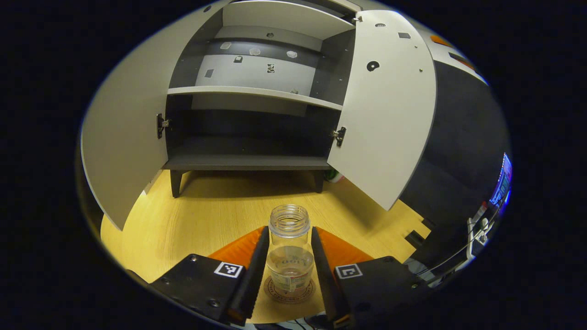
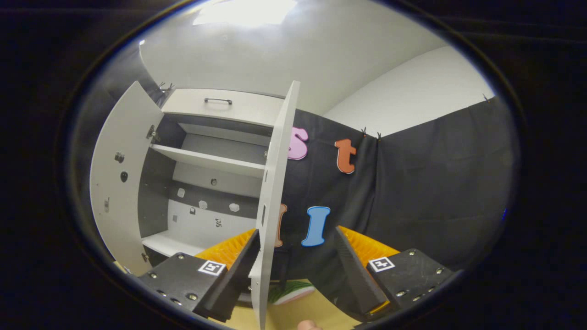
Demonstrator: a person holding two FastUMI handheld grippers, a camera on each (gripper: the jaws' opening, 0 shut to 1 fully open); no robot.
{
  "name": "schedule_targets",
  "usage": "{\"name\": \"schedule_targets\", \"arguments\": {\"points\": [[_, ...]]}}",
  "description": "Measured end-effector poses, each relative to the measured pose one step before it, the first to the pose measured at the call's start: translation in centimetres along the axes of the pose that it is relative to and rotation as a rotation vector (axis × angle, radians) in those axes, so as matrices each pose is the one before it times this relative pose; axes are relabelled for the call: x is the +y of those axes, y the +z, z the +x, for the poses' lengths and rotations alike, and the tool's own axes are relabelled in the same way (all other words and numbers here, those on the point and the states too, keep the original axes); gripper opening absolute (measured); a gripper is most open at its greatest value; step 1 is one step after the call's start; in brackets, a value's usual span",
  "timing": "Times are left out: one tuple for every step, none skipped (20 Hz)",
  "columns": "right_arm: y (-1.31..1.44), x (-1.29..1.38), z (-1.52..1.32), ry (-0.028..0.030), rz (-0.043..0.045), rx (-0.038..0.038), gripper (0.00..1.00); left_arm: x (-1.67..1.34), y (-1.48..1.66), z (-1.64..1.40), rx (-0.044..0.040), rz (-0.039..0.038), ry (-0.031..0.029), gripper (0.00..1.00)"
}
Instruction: Grasp the bottle in the cabinet with the left hand and place it on the coaster, then close the right door with the right hand and the left door with the left hand.
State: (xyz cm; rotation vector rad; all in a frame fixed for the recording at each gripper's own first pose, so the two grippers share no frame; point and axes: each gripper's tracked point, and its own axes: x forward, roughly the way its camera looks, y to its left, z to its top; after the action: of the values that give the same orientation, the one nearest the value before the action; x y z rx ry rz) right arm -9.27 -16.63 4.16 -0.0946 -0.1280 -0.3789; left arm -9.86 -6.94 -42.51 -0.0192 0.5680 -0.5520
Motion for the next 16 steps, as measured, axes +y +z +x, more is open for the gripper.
{"name": "schedule_targets", "arguments": {"points": [[-0.022,0.078,0.159,0.00171,0.00169,-0.00100,0.98,-0.148,0.363,-0.451,-0.00976,0.01238,-0.00290,0.63],[0.020,0.066,0.232,0.00217,0.00095,0.00025,0.98,-0.086,0.344,-0.064,-0.00666,0.00533,-0.00187,0.64],[-0.186,-0.079,0.288,0.00054,-0.00008,-0.00117,0.98,-0.166,0.282,-0.161,-0.00316,-0.00091,-0.00558,0.65],[0.058,0.027,0.166,0.00101,-0.00138,-0.00092,0.98,-0.283,0.235,-0.018,-0.00429,-0.00437,-0.00567,0.75],[-0.134,-0.033,0.243,0.00090,-0.00146,-0.00018,0.98,-0.253,0.252,-0.214,-0.00225,-0.00398,-0.00780,0.71],[-0.105,-0.007,0.129,0.00167,-0.00101,-0.00004,0.98,-0.122,0.023,-0.006,-0.00018,-0.00143,-0.00308,0.71],[-0.040,0.041,0.212,0.00160,-0.00008,0.00069,0.98,-0.097,0.045,-0.159,0.00204,0.00016,-0.00103,0.71],[0.016,0.032,0.189,0.00246,0.00028,0.00035,0.98,-0.184,-0.013,-0.118,0.00426,0.00198,-0.00210,0.71],[-0.086,-0.030,0.049,0.00147,-0.00043,-0.00044,0.98,-0.148,0.133,-0.154,-0.00072,0.00240,-0.00118,0.71],[-0.065,-0.071,0.068,-0.00005,-0.00127,-0.00128,0.98,-0.116,0.244,-0.106,-0.00322,0.00263,-0.00158,0.71],[-0.043,-0.167,0.031,-0.00047,-0.00208,-0.00034,0.98,-0.172,0.423,-0.191,-0.00621,0.00135,-0.00287,0.71],[0.008,-0.080,0.035,-0.00105,-0.00279,-0.00122,0.98,-0.187,0.414,-0.143,-0.00830,-0.00163,-0.00389,0.71],[-0.106,-0.004,0.266,-0.00128,-0.00278,-0.00043,0.98,-0.193,0.558,-0.160,-0.01040,-0.00483,-0.00426,0.71],[-0.012,-0.064,0.090,-0.00147,-0.00194,-0.00080,0.98,-0.135,0.461,-0.141,-0.01056,-0.00717,-0.00222,0.71],[-0.167,-0.195,-0.007,-0.00145,-0.00203,0.00122,0.98,-0.061,0.652,-0.108,-0.01110,-0.00906,-0.00234,0.71],[-0.012,-0.083,-0.002,-0.00189,-0.00117,0.00011,1.00,-0.047,0.612,-0.108,-0.01171,-0.00786,0.00151,0.71]]}}
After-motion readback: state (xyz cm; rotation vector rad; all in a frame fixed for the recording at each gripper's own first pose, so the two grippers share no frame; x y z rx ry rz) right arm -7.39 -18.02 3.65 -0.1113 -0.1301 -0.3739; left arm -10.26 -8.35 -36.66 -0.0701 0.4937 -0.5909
